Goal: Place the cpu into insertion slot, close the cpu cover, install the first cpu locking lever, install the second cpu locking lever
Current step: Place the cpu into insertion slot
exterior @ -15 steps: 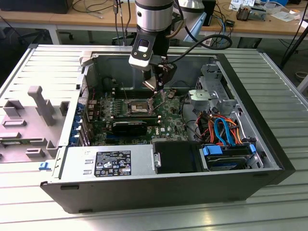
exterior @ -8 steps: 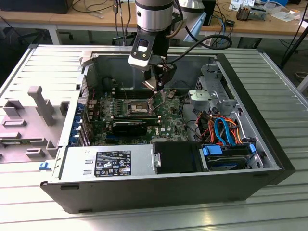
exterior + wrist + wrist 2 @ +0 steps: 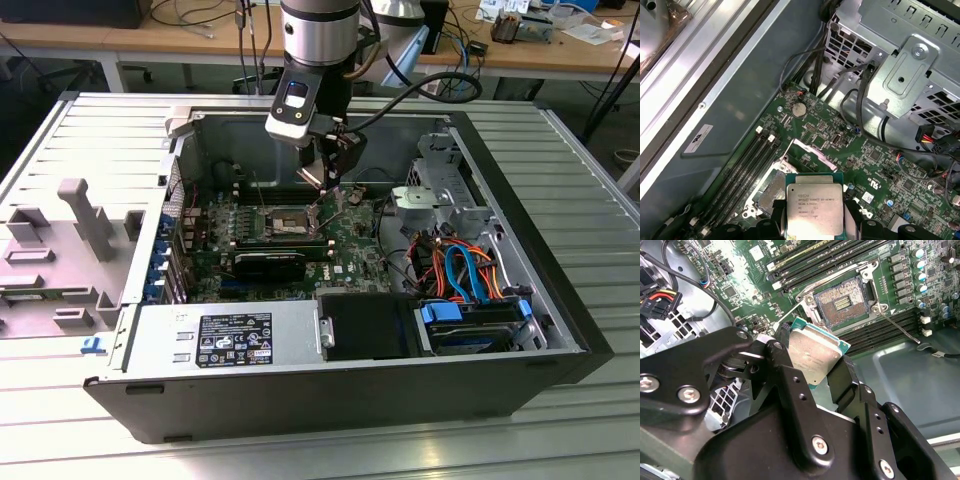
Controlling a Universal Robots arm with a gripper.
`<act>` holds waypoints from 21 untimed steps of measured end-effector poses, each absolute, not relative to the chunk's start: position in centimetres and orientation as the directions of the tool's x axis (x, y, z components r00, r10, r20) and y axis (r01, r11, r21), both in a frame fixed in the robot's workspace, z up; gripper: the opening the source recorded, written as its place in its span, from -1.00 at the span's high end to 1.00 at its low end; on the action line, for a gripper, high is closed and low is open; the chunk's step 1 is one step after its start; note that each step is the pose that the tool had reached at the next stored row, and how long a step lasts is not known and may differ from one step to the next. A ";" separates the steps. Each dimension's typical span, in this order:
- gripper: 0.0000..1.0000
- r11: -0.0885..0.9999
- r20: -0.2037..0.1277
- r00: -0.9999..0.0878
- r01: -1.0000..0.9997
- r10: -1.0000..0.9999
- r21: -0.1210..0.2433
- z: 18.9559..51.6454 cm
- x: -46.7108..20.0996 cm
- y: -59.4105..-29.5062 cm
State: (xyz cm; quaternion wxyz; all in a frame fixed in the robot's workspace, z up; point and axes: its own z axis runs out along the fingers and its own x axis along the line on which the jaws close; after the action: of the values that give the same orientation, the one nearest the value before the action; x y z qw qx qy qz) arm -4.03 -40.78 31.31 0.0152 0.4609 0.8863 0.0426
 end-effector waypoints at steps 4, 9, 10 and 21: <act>-0.09 0.567 0.012 -0.570 0.819 0.821 0.089 31.3 -4.0 -40.8; -0.09 0.557 0.012 -0.560 0.826 0.828 0.089 31.3 -4.0 -40.8; -0.09 0.554 0.012 -0.557 0.828 0.830 0.089 31.3 -4.0 -40.8; -0.09 0.525 0.012 -0.528 0.846 0.849 0.089 31.3 -4.0 -40.8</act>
State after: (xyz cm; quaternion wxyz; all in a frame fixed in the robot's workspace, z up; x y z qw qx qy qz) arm -4.03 -40.78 31.31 0.0164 0.4855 0.8730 0.0421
